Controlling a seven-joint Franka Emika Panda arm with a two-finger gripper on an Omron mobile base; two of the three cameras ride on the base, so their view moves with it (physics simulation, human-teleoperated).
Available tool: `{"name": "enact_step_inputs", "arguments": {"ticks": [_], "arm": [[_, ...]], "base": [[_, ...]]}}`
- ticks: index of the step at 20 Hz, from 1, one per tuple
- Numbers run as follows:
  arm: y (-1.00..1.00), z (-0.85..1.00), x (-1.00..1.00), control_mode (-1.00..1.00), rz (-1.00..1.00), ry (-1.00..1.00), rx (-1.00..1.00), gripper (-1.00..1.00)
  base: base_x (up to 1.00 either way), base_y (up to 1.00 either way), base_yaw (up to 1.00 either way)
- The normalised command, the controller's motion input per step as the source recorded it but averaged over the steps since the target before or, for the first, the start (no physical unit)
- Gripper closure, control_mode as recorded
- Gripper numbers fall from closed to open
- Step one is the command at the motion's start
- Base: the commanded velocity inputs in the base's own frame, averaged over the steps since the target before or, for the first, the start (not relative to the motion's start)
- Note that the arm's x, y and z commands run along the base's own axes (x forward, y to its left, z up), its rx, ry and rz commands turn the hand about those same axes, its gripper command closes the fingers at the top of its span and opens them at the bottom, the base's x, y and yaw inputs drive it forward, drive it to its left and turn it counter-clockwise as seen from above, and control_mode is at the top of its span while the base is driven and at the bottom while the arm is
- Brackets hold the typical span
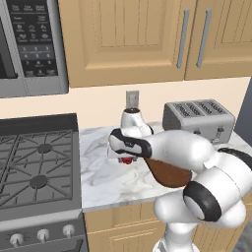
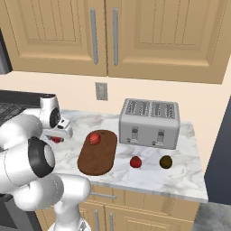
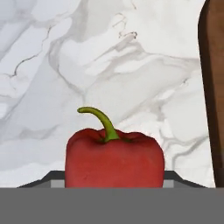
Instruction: Place the avocado, onion, tomato, and bell pepper on the cutting board.
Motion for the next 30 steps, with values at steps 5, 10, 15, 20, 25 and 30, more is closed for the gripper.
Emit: {"name": "enact_step_inputs", "arguments": {"ticks": [5,10,15,20,25,30], "arm": [[-0.42,0.42,-0.91,-1.00,-0.02,-0.12,0.00,1.00],[-0.64,0.23,-0.73,-1.00,-0.01,-0.15,0.00,1.00],[-0.72,0.10,-0.21,-1.00,0.00,-0.05,0.00,1.00],[-0.56,0.00,0.05,-1.00,0.00,0.00,0.00,1.00],[-0.29,0.00,0.36,-1.00,0.00,0.01,0.00,1.00],[-0.13,-0.03,0.32,-1.00,0.00,0.04,0.00,1.00]], "base": [[0.00,0.00,0.00],[0.00,0.00,0.00],[0.00,0.00,0.00],[0.00,0.00,0.00],[0.00,0.00,0.00],[0.00,0.00,0.00]]}}
